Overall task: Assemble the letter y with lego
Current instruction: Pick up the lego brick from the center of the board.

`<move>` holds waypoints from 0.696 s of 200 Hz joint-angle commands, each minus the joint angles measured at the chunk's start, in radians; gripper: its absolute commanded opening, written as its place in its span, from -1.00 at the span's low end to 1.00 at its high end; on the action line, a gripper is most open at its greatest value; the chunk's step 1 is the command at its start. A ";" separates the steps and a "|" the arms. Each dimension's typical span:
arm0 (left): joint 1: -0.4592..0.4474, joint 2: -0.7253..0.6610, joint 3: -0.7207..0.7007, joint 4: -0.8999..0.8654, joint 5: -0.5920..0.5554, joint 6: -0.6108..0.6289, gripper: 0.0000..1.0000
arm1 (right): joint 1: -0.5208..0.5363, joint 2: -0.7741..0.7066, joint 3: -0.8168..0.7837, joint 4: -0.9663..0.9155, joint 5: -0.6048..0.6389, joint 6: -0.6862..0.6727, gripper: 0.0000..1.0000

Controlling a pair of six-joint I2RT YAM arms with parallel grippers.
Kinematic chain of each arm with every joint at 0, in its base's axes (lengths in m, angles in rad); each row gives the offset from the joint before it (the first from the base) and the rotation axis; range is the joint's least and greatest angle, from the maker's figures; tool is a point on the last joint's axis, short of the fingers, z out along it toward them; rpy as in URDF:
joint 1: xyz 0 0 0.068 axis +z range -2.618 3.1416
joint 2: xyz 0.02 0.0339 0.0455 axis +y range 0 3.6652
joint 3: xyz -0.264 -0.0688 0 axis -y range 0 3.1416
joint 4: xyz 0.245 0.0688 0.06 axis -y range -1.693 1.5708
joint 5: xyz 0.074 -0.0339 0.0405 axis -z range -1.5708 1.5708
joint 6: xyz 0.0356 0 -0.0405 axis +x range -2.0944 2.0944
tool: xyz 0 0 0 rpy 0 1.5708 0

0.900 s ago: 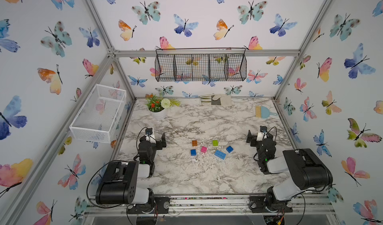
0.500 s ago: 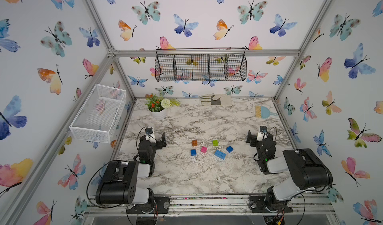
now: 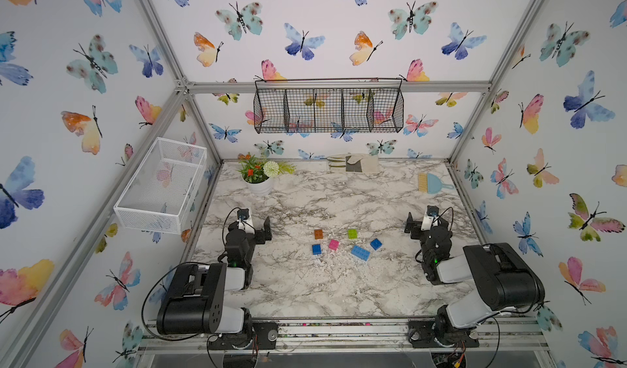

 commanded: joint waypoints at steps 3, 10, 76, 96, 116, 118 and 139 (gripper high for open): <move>0.010 -0.010 0.015 -0.011 0.038 -0.004 0.97 | -0.005 -0.038 0.015 -0.042 0.050 0.029 0.75; 0.009 -0.014 0.012 -0.006 0.034 -0.005 0.97 | -0.004 -0.038 -0.004 -0.001 0.035 0.020 0.73; 0.003 -0.241 0.265 -0.525 -0.091 -0.181 0.97 | -0.001 -0.151 0.190 -0.418 0.137 0.066 0.89; -0.089 -0.210 0.447 -0.805 -0.259 -0.169 0.97 | 0.010 -0.182 0.332 -0.623 0.037 0.147 0.67; -0.176 -0.117 0.656 -1.097 -0.414 -0.212 0.97 | 0.105 -0.151 0.507 -0.854 -0.008 0.185 0.58; -0.180 -0.108 0.679 -1.128 -0.420 -0.224 0.97 | 0.125 -0.146 0.521 -0.867 -0.001 0.176 0.58; -0.208 -0.025 0.854 -1.312 -0.350 -0.222 0.97 | 0.284 -0.079 0.660 -1.042 0.027 0.147 0.58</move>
